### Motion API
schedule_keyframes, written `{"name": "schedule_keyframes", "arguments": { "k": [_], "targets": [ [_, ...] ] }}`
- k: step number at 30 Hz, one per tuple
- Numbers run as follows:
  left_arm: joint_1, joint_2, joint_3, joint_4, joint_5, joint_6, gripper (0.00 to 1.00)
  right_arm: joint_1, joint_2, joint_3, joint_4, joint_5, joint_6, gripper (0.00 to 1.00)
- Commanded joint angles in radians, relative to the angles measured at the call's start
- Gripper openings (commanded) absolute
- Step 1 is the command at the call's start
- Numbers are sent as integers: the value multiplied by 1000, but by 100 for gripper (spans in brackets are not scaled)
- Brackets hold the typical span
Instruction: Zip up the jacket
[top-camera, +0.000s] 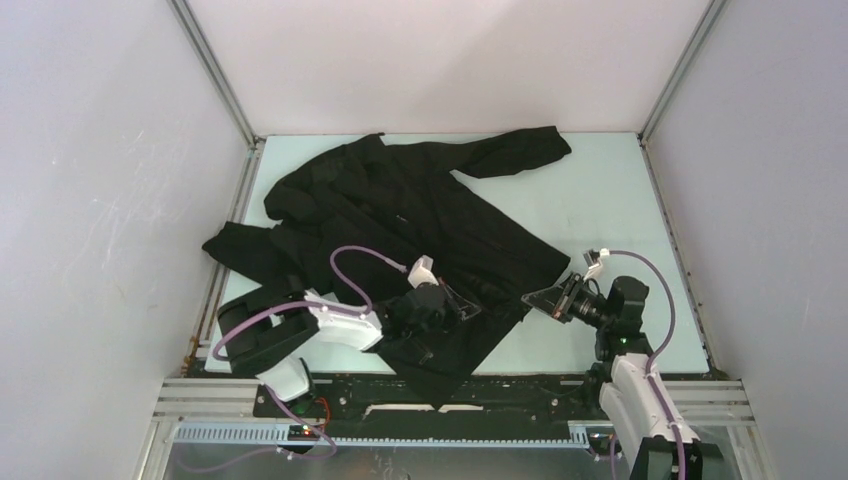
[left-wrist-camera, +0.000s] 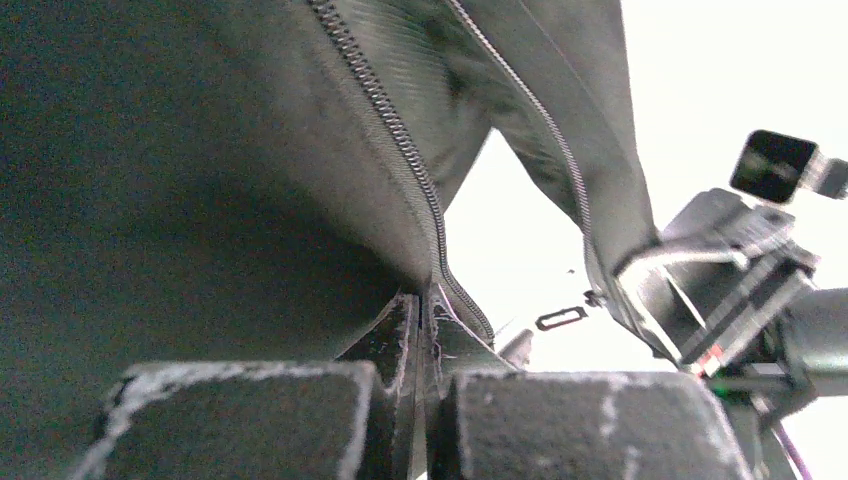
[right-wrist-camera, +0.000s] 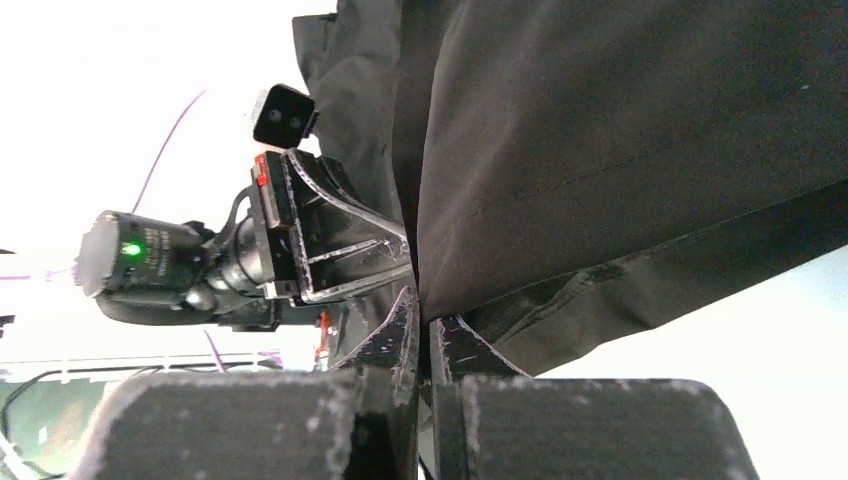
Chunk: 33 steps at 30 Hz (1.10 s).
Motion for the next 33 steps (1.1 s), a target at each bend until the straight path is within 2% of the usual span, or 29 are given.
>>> {"name": "schedule_keyframes", "arguments": {
  "k": [1, 4, 5, 18, 28, 33],
  "targets": [
    [-21, 73, -151, 806, 66, 137, 0, 2, -7, -43, 223, -104, 196, 0],
    [-31, 192, -234, 1146, 52, 147, 0, 18, -26, -76, 288, -86, 314, 0],
    [-33, 210, -243, 1164, 48, 150, 0, 21, -30, -82, 315, -83, 347, 0],
    [-54, 102, -286, 1168, -68, 427, 0, 38, -106, -131, 469, -61, 578, 0],
    [-54, 83, -270, 1167, -104, 514, 0, 74, -81, -164, 630, -41, 756, 0],
    [-65, 60, -278, 1167, -137, 545, 0, 128, -82, -182, 616, 26, 761, 0]
  ]
}}
